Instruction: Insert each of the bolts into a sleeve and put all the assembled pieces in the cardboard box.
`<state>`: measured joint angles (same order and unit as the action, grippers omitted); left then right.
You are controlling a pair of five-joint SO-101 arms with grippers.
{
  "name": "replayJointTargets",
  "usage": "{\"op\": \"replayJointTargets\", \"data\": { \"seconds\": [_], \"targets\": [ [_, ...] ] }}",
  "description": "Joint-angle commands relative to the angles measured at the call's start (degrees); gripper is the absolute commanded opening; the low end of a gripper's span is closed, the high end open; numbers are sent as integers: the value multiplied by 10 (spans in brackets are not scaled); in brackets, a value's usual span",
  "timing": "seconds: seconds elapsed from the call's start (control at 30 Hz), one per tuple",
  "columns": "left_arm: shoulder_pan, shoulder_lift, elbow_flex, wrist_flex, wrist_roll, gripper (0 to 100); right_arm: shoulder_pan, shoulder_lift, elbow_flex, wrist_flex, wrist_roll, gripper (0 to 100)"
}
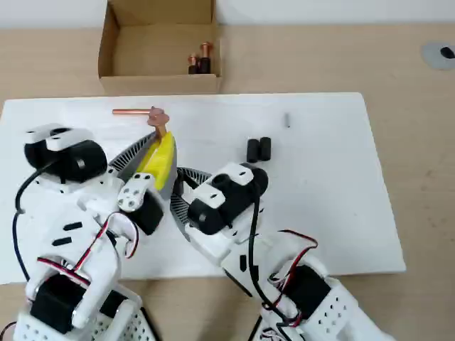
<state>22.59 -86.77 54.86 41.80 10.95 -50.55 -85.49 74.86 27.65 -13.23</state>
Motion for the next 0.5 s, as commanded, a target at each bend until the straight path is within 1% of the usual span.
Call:
{"op": "replayJointTargets", "data": {
  "seconds": [0.0,0.1,0.23,0.33,0.47],
  "targets": [
    [7,-43,15,-13,-5,7,-3,-13,-44,0,4,9],
    [7,-100,53,-9,-34,7,-4,-13,-43,0,4,9],
    [9,-177,96,16,-53,6,-4,-12,-43,-1,4,9],
    [25,-176,100,38,-62,6,-5,-12,-36,-3,4,9],
    [55,-173,103,39,-66,7,-5,-12,-32,-3,4,9]
  ]
}}
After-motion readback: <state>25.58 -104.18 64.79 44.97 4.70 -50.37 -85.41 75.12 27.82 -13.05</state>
